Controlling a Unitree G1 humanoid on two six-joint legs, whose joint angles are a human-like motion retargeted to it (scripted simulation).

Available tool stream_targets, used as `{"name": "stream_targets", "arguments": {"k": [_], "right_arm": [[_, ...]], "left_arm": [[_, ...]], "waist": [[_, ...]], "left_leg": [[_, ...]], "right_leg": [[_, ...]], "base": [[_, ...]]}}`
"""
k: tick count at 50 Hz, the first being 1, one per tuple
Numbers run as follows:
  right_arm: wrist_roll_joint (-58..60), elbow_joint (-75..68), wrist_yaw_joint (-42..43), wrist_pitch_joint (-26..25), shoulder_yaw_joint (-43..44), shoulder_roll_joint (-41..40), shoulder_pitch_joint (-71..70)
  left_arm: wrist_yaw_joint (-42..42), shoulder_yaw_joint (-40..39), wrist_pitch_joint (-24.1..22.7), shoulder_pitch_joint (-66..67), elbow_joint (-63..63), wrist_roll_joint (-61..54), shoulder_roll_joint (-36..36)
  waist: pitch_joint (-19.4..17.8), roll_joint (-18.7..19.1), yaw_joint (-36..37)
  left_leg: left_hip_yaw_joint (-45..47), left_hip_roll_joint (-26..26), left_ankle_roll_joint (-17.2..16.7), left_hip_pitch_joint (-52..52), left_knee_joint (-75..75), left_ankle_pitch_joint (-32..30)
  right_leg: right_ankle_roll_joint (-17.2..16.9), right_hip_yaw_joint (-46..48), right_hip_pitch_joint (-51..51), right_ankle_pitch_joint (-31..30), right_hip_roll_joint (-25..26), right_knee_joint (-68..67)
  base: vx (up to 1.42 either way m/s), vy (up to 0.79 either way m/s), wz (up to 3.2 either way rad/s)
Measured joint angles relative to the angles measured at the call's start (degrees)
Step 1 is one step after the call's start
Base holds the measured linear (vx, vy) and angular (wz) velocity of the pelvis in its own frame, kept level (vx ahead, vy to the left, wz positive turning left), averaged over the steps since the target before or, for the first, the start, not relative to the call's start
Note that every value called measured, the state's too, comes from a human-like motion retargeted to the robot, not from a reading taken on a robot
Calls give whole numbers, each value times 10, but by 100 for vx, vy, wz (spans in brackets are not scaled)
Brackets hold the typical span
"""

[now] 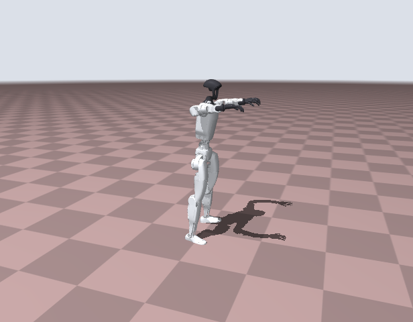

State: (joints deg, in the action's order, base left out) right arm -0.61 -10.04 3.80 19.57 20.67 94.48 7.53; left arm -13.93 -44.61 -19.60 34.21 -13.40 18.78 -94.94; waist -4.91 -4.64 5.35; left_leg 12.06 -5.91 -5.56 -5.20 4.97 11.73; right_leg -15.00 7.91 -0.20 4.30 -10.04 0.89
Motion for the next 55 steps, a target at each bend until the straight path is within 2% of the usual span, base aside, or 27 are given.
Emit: {"name": "stream_targets", "arguments": {"k": [8,22,38,55], "right_arm": [[-1,10,-4,-5,47,-4,43],[2,16,-9,-7,69,-7,65],[-1,16,-10,-6,77,-5,73],[-3,22,-12,-8,61,-16,57]], "left_arm": [[5,-62,5,52,21,-7,2],[13,-103,7,91,28,-12,6],[16,-128,4,114,32,-17,3],[28,-118,1,113,42,-25,4]], "waist": [[11,-3,-4],[20,-7,-3],[21,-9,-5],[9,-6,-6]], "left_leg": [[-5,5,3,-13,-1,6],[-3,6,4,-25,-5,14],[-1,5,4,-25,-5,16],[4,5,6,-22,-6,17]], "right_leg": [[0,7,17,11,-7,-2],[0,8,30,19,-9,-2],[0,7,29,20,-8,-1],[0,0,20,23,-8,-7]], "base": [[7,1,6],[2,0,0],[0,0,0],[0,0,0]]}}
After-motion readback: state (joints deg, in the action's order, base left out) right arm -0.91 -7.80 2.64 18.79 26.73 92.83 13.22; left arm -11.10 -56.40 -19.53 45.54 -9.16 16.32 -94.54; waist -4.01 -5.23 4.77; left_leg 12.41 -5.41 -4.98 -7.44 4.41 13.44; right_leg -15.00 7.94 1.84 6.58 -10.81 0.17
